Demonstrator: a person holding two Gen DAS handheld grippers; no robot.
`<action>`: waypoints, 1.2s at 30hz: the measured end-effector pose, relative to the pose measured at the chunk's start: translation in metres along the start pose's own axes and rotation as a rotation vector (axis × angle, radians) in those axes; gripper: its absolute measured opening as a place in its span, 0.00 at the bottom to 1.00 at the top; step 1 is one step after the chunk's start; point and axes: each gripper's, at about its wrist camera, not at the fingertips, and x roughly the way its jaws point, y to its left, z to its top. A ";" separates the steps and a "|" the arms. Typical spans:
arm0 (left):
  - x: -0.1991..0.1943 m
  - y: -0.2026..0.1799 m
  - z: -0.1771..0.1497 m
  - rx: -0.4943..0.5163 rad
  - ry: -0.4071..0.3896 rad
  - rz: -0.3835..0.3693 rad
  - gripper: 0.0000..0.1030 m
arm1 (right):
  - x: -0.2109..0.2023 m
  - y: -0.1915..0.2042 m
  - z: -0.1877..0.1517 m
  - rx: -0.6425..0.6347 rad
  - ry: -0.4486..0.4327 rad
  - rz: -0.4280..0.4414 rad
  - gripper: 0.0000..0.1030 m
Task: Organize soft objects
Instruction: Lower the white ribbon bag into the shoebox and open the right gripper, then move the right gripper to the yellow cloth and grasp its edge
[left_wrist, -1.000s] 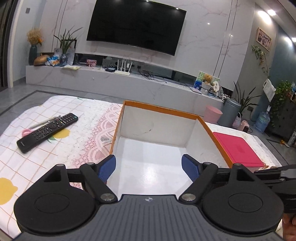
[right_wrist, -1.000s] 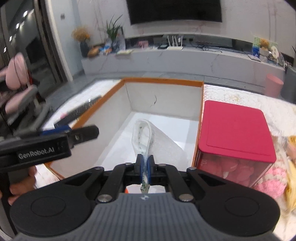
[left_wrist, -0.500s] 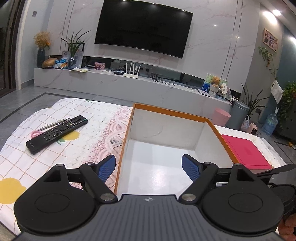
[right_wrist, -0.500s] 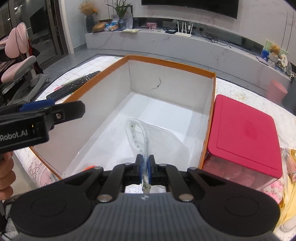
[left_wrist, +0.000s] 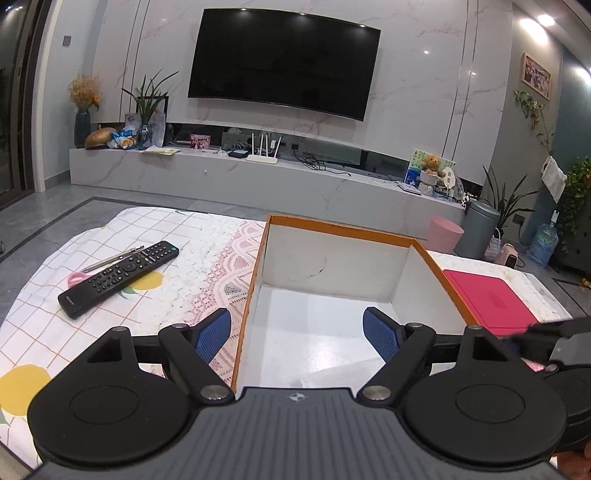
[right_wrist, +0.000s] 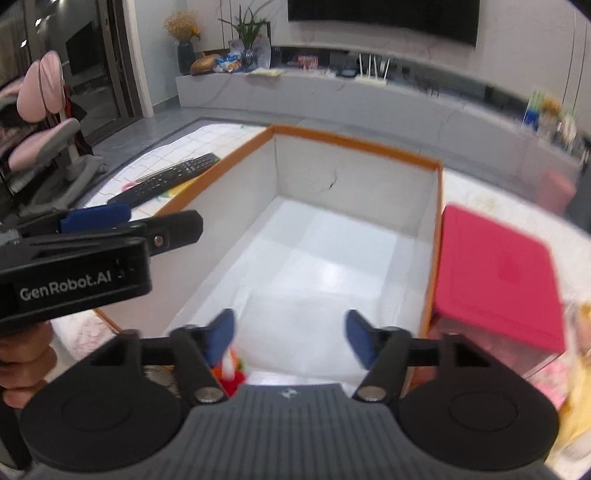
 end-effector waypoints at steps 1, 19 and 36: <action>-0.001 -0.001 0.000 0.004 -0.004 -0.001 0.92 | -0.002 0.001 0.000 -0.011 -0.011 -0.014 0.78; -0.020 -0.022 0.007 0.012 -0.066 -0.080 0.93 | -0.035 -0.006 -0.005 -0.126 -0.105 -0.099 0.97; -0.022 -0.139 0.017 0.087 -0.087 -0.152 0.94 | -0.099 -0.119 -0.040 -0.038 -0.175 -0.201 0.97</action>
